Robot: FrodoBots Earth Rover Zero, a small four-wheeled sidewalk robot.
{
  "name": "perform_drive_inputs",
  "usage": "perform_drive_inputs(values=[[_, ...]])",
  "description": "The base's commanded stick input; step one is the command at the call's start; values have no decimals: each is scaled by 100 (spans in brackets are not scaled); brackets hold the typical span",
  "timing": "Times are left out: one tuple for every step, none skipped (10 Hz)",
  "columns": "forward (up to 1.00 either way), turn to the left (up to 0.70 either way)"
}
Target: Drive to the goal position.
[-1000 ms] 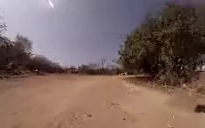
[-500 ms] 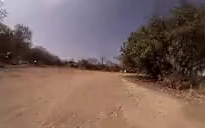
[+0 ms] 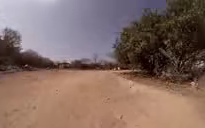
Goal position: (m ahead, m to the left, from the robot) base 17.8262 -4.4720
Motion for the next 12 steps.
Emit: perform_drive_inputs(values=[[100, 0], [100, 0], [100, 0], [100, 0], [100, 0], [100, 0], [100, 0], [100, 0], [100, 0], [100, 0], [100, 0], [100, 0]])
